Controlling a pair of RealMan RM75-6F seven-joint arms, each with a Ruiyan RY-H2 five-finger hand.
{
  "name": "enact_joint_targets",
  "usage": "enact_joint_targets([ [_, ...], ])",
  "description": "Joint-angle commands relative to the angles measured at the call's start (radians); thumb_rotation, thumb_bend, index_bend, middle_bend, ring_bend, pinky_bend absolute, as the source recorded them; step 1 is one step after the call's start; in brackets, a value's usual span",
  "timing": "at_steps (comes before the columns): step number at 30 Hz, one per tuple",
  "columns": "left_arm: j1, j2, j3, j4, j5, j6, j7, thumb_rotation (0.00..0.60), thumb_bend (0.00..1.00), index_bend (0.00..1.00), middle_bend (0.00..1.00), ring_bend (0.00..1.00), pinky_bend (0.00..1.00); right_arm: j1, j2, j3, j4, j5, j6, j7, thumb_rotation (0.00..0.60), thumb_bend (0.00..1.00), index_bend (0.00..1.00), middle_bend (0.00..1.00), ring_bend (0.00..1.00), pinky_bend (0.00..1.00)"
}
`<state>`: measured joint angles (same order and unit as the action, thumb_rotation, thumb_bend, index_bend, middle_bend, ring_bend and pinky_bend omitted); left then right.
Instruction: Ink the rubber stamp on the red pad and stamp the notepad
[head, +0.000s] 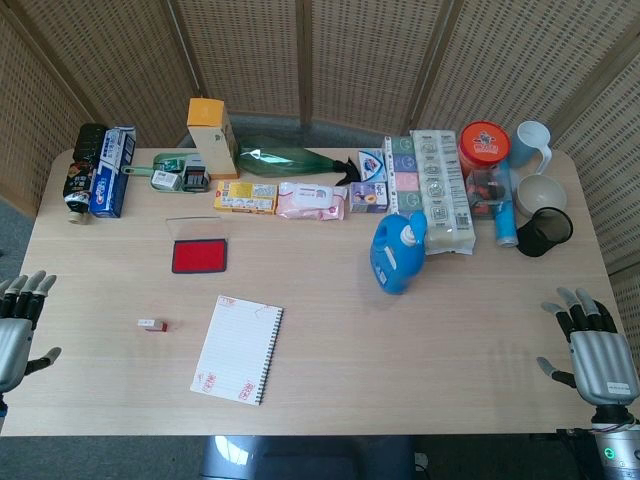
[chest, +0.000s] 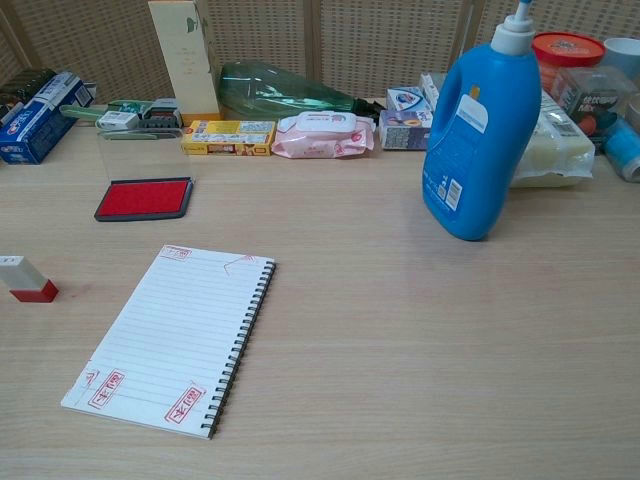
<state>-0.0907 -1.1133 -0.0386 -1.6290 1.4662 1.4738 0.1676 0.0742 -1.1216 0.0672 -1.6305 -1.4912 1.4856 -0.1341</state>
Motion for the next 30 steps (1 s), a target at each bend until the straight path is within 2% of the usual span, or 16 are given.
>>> enact_joint_targets([
  [1,0.0,0.0,0.001,0.0,0.0,-0.001,0.002,0.6,0.0,0.0,0.0,0.0,0.04,-0.001,0.002,0.001,-0.001,0.0,0.002,0.003,0.6,0.04,0.24,0.11,0.07,0.11],
  [5,-0.007,-0.004,0.0,0.011,0.004,-0.009,-0.006,0.6,0.0,0.0,0.0,0.0,0.04,-0.002,0.004,0.0,-0.002,0.001,0.001,0.004,0.6,0.04,0.24,0.11,0.07,0.11],
  [6,-0.008,-0.008,-0.003,0.017,0.009,-0.004,-0.011,0.6,0.0,0.0,0.04,0.03,0.04,-0.001,0.004,0.0,-0.003,0.0,0.002,0.003,0.6,0.04,0.24,0.11,0.07,0.11],
  [7,-0.009,-0.014,-0.007,0.024,0.013,0.004,-0.016,0.6,0.0,0.0,0.12,0.1,0.07,-0.002,0.004,0.0,-0.003,-0.001,0.002,0.003,0.6,0.04,0.24,0.11,0.07,0.11],
  [8,-0.009,-0.024,-0.015,0.033,0.016,0.018,-0.02,0.6,0.0,0.0,0.34,0.28,0.2,-0.002,0.004,0.0,-0.003,-0.001,0.003,0.002,0.6,0.04,0.24,0.11,0.07,0.11],
  [9,-0.01,-0.038,-0.024,0.047,0.019,0.032,-0.026,0.6,0.0,0.0,0.59,0.51,0.39,-0.002,0.004,0.0,-0.003,-0.001,0.003,0.002,0.6,0.04,0.24,0.11,0.07,0.11],
  [10,-0.011,-0.053,-0.03,0.061,0.021,0.04,-0.033,0.6,0.0,0.01,0.76,0.66,0.54,-0.001,0.004,0.001,-0.004,0.0,0.002,0.003,0.6,0.04,0.24,0.11,0.07,0.11],
  [11,-0.015,-0.067,-0.035,0.081,0.028,0.049,-0.036,0.6,0.0,0.03,0.91,0.82,0.73,-0.001,0.004,0.001,-0.005,0.002,0.001,0.004,0.6,0.04,0.24,0.11,0.07,0.11],
  [12,-0.019,-0.083,-0.041,0.103,0.033,0.057,-0.033,0.6,0.0,0.08,0.98,0.92,0.85,-0.001,0.005,0.002,-0.005,0.004,0.0,0.005,0.6,0.04,0.24,0.11,0.07,0.11],
  [14,-0.027,-0.115,-0.05,0.142,0.043,0.069,-0.022,0.6,0.0,0.17,1.0,0.99,0.96,-0.001,0.006,0.003,-0.005,0.008,-0.003,0.008,0.6,0.04,0.24,0.11,0.07,0.11],
  [16,-0.034,-0.135,-0.051,0.155,0.037,0.057,-0.018,0.6,0.0,0.23,1.0,1.0,1.0,-0.001,0.007,0.003,-0.005,0.01,-0.003,0.009,0.6,0.04,0.24,0.11,0.07,0.11],
  [23,-0.068,-0.158,-0.04,0.127,-0.025,-0.057,0.05,0.6,0.0,0.35,1.0,1.0,1.0,-0.002,0.007,0.002,-0.007,0.008,-0.003,0.008,0.6,0.04,0.24,0.11,0.07,0.11],
  [30,-0.094,-0.178,-0.035,0.088,-0.1,-0.151,0.11,0.6,0.06,0.39,1.0,1.0,1.0,-0.002,0.008,-0.001,-0.01,0.005,-0.004,0.008,0.6,0.04,0.24,0.11,0.07,0.11],
])
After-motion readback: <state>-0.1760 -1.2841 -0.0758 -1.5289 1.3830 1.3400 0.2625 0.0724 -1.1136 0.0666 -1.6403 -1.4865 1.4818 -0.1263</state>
